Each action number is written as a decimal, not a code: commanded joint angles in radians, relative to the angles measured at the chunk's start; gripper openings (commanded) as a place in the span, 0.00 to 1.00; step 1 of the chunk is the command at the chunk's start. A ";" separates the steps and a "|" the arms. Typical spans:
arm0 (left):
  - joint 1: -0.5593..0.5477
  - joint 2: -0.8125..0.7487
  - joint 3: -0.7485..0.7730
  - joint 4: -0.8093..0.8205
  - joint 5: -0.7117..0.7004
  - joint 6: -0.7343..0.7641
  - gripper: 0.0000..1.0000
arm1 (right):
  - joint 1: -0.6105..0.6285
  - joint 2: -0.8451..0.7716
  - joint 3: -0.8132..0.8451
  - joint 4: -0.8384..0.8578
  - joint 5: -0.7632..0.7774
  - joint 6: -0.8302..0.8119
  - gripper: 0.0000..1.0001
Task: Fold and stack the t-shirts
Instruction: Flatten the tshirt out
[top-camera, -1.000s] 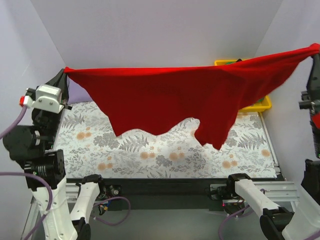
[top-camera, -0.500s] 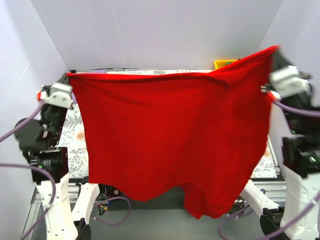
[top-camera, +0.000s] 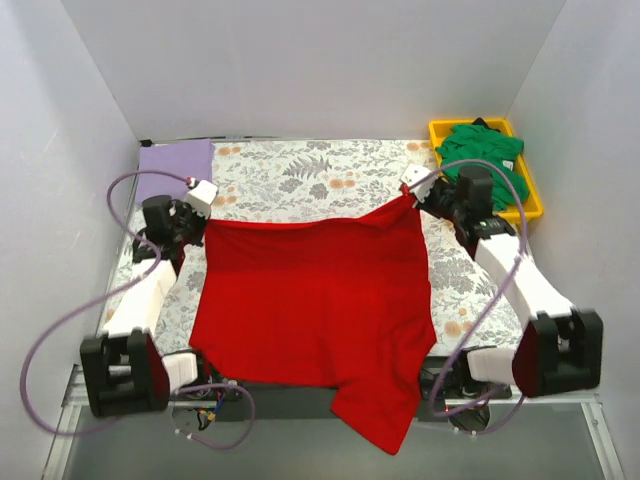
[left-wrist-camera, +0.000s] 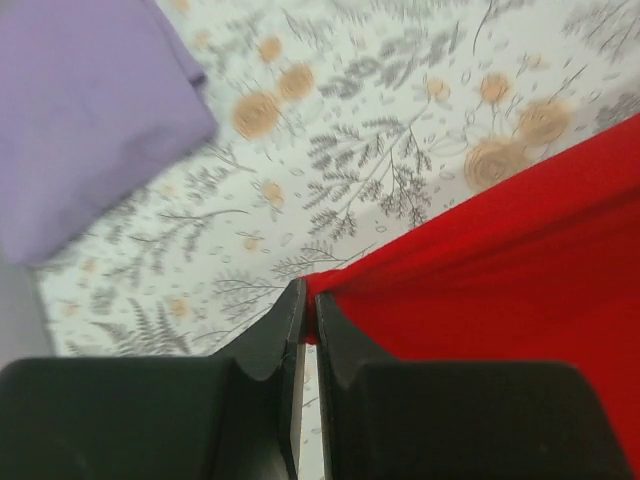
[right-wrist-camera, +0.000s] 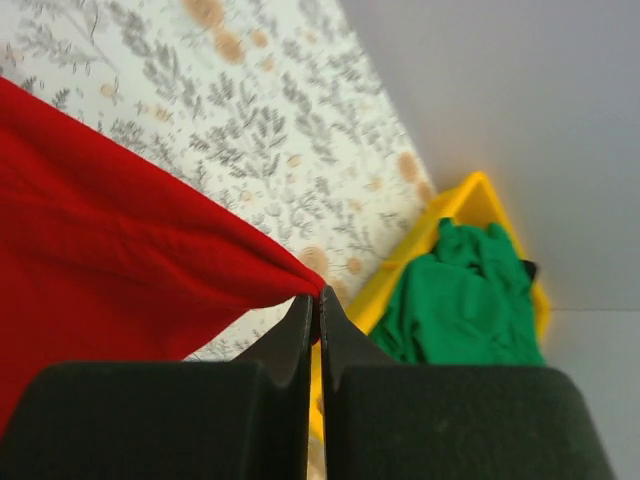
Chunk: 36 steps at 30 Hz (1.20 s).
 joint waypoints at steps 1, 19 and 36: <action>0.003 0.163 0.001 0.139 -0.008 0.039 0.00 | 0.017 0.130 0.020 0.213 0.033 -0.037 0.01; 0.003 0.803 0.430 0.090 -0.091 -0.067 0.00 | 0.046 0.798 0.463 0.252 0.328 -0.071 0.01; 0.023 0.693 0.601 -0.370 0.103 -0.118 0.41 | 0.068 0.649 0.692 -0.388 0.254 0.112 0.84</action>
